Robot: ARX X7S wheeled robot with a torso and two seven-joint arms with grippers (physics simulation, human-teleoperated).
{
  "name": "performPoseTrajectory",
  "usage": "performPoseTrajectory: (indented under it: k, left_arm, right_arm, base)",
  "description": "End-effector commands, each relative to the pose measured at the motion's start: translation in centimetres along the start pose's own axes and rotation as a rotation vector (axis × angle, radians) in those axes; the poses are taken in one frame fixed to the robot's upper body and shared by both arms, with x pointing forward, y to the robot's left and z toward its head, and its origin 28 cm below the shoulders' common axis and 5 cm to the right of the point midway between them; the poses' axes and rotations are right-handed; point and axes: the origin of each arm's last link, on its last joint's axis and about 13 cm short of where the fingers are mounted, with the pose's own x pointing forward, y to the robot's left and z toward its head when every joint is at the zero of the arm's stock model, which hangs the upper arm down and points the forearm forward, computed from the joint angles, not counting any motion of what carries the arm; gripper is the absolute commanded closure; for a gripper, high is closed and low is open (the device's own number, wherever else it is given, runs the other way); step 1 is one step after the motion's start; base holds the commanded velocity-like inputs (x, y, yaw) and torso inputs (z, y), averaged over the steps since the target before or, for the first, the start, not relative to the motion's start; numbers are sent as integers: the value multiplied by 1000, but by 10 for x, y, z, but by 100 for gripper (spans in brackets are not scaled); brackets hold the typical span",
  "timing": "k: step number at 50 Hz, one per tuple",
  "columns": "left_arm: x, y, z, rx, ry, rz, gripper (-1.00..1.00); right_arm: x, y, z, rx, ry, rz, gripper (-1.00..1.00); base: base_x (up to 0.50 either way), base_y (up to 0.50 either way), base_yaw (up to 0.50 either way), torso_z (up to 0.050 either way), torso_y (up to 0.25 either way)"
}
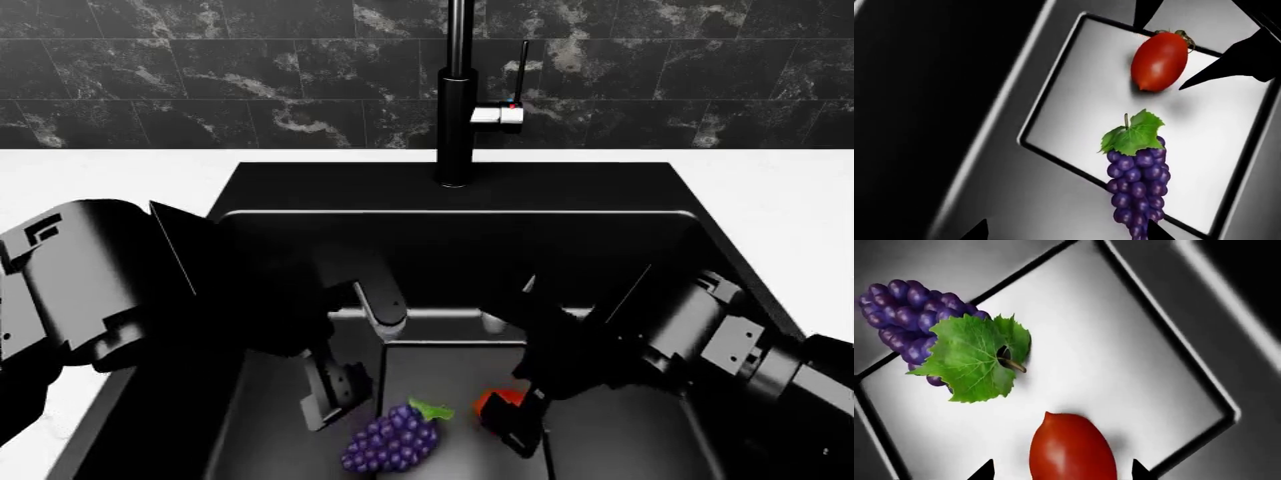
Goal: Pick up the fruits and vegetables and place them in the sink. Turn on the sink faucet to wash them. Then turn the sink off and put them in the tray.
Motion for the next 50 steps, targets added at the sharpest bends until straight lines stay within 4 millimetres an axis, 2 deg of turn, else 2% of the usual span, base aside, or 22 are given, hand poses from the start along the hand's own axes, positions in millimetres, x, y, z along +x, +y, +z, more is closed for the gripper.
performPoseTrajectory:
  k: [1, 8, 12, 18, 25, 33, 39, 44, 50]
  left_arm:
    - [-13, 1, 1, -33, -52, 20, -100]
    - [-32, -3, 2, -101, -185, 54, -100]
    - [-44, -2, 1, -157, -267, 103, -100]
    - [-69, 0, 5, -277, -442, 200, -100]
    - [-89, 5, 6, -380, -538, 283, -100]
    - [-120, 7, 3, -474, -624, 403, -100]
    - [-141, 2, 1, -524, -675, 465, -100]
    - [-154, -3, 0, -533, -712, 487, -100]
    - [-157, -4, 1, -546, -745, 497, -100]
  right_arm:
    - [-35, 4, 10, 12, -114, -28, -100]
    - [-76, 13, 12, 27, -256, -100, -100]
    - [-94, 17, 12, 60, -362, -177, -100]
    - [-120, 18, 25, 130, -583, -318, -100]
    - [-140, 16, 39, 168, -747, -432, -100]
    - [-167, 16, 37, 190, -868, -568, -100]
    - [-179, 10, 46, 205, -937, -668, -100]
    - [-185, -1, 62, 224, -988, -736, -100]
    - [-179, -21, 83, 237, -1016, -773, -100]
  base:
    - [0, 0, 0, 0, 0]
    - [0, 0, 0, 0, 0]
    - [0, 0, 0, 0, 0]
    - [0, 0, 0, 0, 0]
    - [0, 0, 0, 0, 0]
    - [0, 0, 0, 0, 0]
    - [0, 0, 0, 0, 0]
    - [0, 0, 0, 0, 0]
    - [0, 0, 0, 0, 0]
